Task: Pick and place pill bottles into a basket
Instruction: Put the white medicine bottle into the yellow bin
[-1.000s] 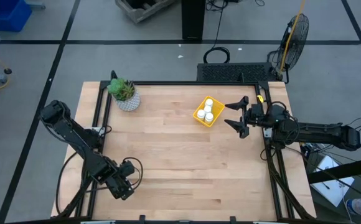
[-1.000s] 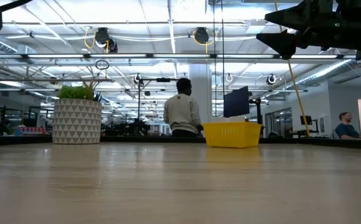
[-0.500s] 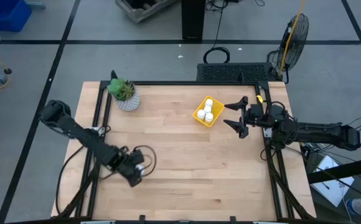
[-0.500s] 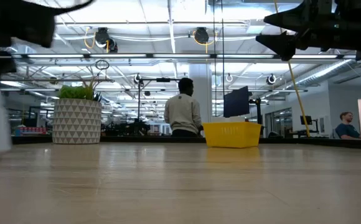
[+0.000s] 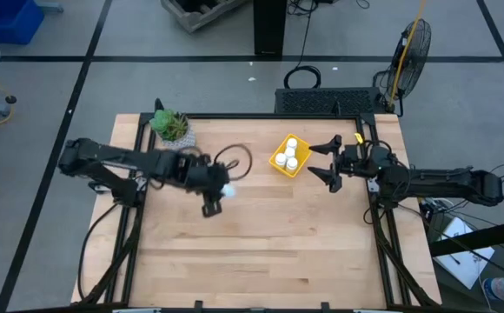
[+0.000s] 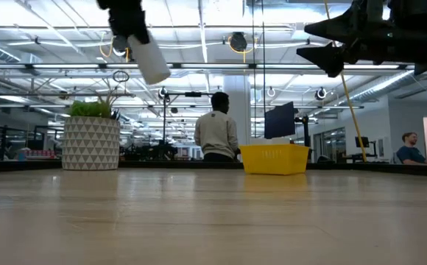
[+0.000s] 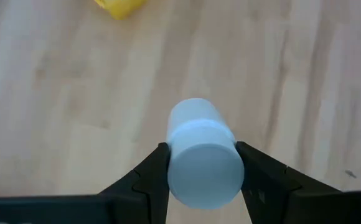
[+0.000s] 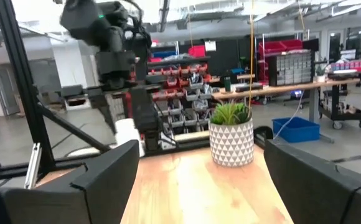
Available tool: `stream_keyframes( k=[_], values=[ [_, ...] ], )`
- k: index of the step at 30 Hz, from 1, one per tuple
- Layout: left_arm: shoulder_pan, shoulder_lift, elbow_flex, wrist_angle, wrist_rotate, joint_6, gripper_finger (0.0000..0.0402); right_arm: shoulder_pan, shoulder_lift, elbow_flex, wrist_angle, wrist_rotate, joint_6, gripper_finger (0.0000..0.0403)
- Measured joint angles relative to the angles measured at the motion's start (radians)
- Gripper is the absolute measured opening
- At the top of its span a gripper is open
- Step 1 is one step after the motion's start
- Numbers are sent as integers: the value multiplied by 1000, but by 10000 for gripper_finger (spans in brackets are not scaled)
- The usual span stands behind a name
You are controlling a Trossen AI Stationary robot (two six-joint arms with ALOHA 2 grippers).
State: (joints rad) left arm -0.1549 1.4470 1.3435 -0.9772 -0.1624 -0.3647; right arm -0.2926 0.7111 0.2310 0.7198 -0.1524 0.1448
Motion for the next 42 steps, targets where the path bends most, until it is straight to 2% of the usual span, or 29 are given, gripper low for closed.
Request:
stream_keyframes(
  k=[4, 8, 13, 18, 22, 26, 34, 42],
  values=[
    [72, 86, 158, -99, -3, 112, 159, 0, 48, 1, 73, 21, 0, 336],
    [125, 231, 319, -230, 15, 207, 159, 0, 97, 27, 73, 47, -9, 336],
    [162, 374, 488, -280, 32, 341, 159, 4, 172, 67, 81, 58, -11, 336],
    [180, 409, 613, -286, 22, 426, 159, 52, 255, 100, 129, 154, -49, 336],
    [196, 409, 701, -298, 4, 432, 159, 89, 328, 130, 177, 158, -59, 336],
    [205, 409, 744, -300, 4, 445, 159, 123, 410, 154, 240, 158, -54, 336],
    [218, 410, 744, -316, 5, 440, 159, 187, 578, 256, 279, 158, -53, 336],
    [218, 419, 744, -323, 69, 432, 159, 216, 678, 332, 278, 157, -54, 336]
  ],
)
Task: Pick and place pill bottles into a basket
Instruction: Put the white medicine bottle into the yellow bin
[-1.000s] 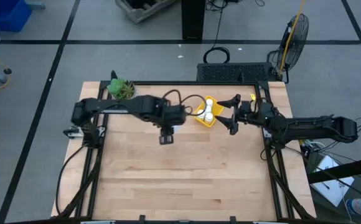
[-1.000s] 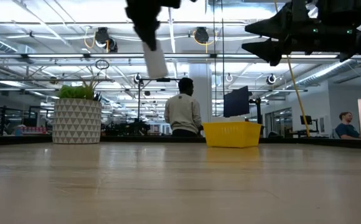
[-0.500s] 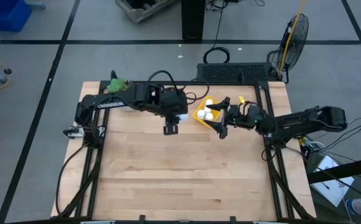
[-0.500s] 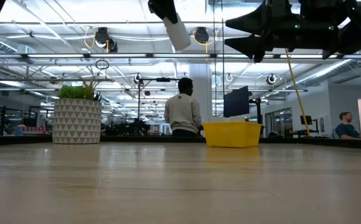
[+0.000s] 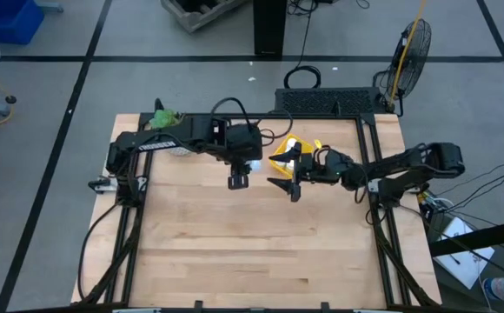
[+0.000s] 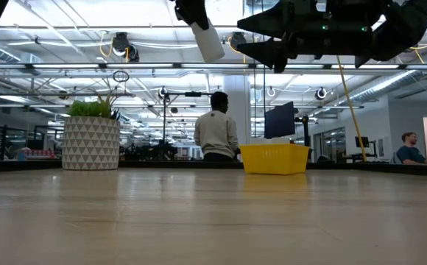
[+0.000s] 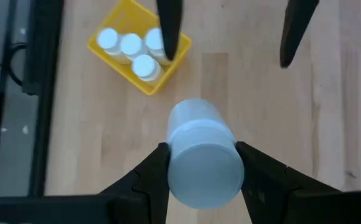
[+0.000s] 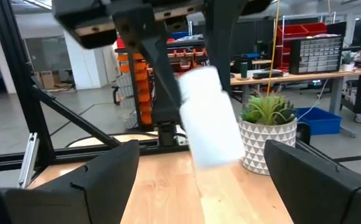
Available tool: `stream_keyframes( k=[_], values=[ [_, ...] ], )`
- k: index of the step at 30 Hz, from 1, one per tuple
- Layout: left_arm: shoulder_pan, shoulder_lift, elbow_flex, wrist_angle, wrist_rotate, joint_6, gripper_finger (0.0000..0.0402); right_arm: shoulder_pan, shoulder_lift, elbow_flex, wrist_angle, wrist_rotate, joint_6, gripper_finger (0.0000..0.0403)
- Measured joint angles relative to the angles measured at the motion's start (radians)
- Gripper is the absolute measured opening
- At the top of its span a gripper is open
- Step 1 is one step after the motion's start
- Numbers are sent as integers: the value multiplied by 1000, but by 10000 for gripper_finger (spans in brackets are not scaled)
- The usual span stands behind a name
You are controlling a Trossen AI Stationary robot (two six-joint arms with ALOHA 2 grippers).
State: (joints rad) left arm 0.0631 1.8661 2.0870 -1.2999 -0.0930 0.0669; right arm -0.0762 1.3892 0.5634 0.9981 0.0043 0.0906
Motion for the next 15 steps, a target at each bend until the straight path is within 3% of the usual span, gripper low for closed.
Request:
stream_keyframes(
  k=[15],
  values=[
    [-1, 49, -2, -18, 44, 7, 159, 7, 111, 21, 90, -1, 53, 336]
  ],
)
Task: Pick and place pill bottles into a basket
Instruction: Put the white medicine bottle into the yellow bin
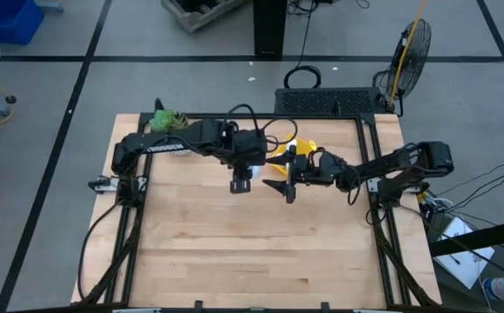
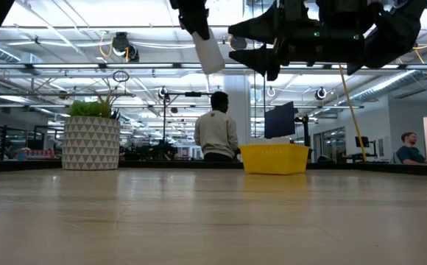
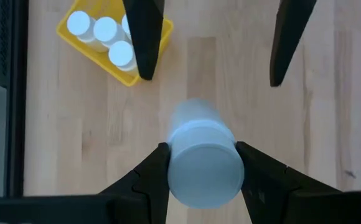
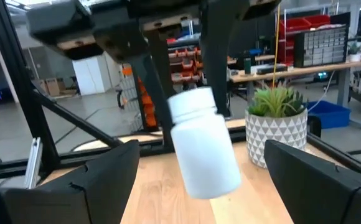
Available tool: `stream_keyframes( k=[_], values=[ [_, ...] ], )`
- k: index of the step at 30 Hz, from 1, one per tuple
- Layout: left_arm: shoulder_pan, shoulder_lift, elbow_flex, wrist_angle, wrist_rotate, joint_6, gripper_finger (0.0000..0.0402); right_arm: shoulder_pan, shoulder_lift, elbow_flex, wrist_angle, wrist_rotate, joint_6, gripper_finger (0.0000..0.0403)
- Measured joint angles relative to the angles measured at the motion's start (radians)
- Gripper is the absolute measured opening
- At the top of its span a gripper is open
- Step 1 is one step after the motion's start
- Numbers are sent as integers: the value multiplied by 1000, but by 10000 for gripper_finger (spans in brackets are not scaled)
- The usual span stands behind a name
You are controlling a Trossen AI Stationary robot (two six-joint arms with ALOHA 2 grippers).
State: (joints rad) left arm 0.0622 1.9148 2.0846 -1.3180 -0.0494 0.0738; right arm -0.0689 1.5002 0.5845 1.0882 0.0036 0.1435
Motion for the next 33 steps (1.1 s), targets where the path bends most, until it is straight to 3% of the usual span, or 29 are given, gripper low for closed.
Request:
stream_keyframes(
  k=[26, 30, 33],
  values=[
    [-2, 0, 0, 156, 98, 32, 159, 12, 4, 0, -9, 0, -3, 334],
    [-6, -1, 0, 169, 98, 29, 159, 12, 4, 0, -31, 0, -7, 303],
    [-6, -1, 0, 171, 98, 17, 159, 10, 4, 0, -38, -5, -16, 238]
  ],
)
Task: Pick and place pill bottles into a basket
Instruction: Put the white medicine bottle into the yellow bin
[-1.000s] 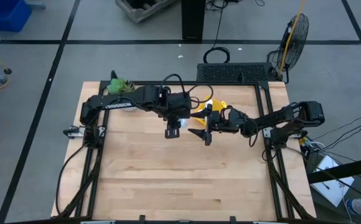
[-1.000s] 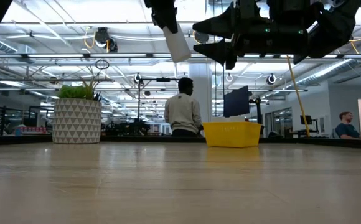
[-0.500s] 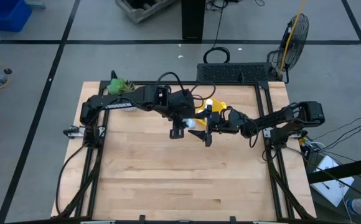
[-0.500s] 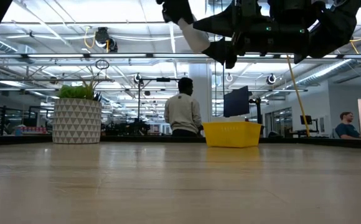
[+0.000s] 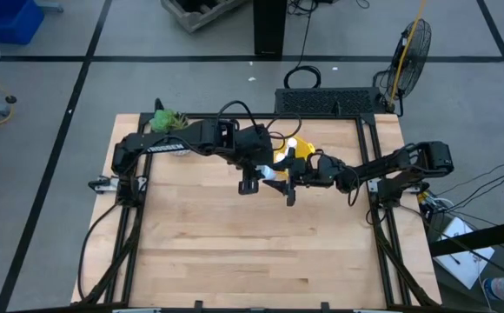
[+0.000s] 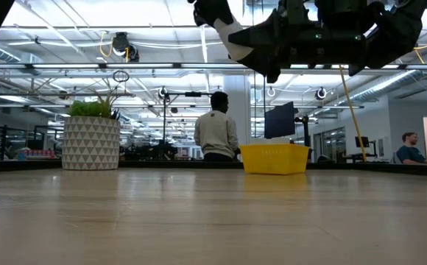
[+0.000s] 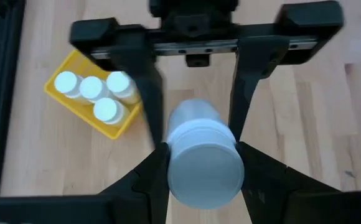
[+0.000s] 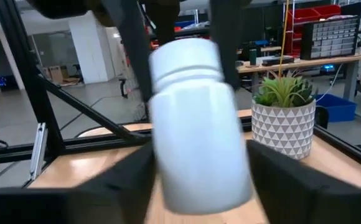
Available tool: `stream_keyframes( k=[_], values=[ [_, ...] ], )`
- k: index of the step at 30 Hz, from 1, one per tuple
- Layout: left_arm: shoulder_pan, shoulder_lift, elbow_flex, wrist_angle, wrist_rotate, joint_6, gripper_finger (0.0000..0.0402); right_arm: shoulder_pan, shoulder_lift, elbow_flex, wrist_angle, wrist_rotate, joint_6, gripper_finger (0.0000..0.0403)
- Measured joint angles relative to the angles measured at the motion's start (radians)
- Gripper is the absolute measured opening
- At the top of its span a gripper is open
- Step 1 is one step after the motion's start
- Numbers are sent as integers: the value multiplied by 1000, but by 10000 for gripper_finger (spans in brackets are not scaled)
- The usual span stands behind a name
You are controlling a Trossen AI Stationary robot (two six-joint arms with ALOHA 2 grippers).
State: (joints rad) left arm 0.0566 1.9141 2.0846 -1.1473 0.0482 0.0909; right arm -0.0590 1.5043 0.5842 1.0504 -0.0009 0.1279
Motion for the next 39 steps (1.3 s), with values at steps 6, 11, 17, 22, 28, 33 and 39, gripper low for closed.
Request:
stream_keyframes(
  k=[6, 11, 17, 22, 28, 33, 39],
  values=[
    [-8, 0, 0, 13, -11, -15, 159, -12, -1, -1, 2, -32, -44, 158],
    [-24, -2, -1, 31, -58, -11, 205, -20, -2, -2, 22, -52, -84, 158],
    [-26, -2, 0, 56, -59, -20, 355, -43, -27, -9, 5, -42, -99, 158],
    [-23, -30, 0, 55, -104, -22, 386, -89, -65, -60, 1, 13, -97, 158],
    [-26, -70, 0, 48, -100, -10, 351, -175, -184, -201, 63, 83, -71, 158],
    [-24, -89, 1, 65, -103, 12, 335, -271, -294, -337, 155, 85, -14, 158],
    [-17, -89, 0, 80, -102, 37, 326, -374, -325, -427, 141, 85, 50, 158]
  ],
)
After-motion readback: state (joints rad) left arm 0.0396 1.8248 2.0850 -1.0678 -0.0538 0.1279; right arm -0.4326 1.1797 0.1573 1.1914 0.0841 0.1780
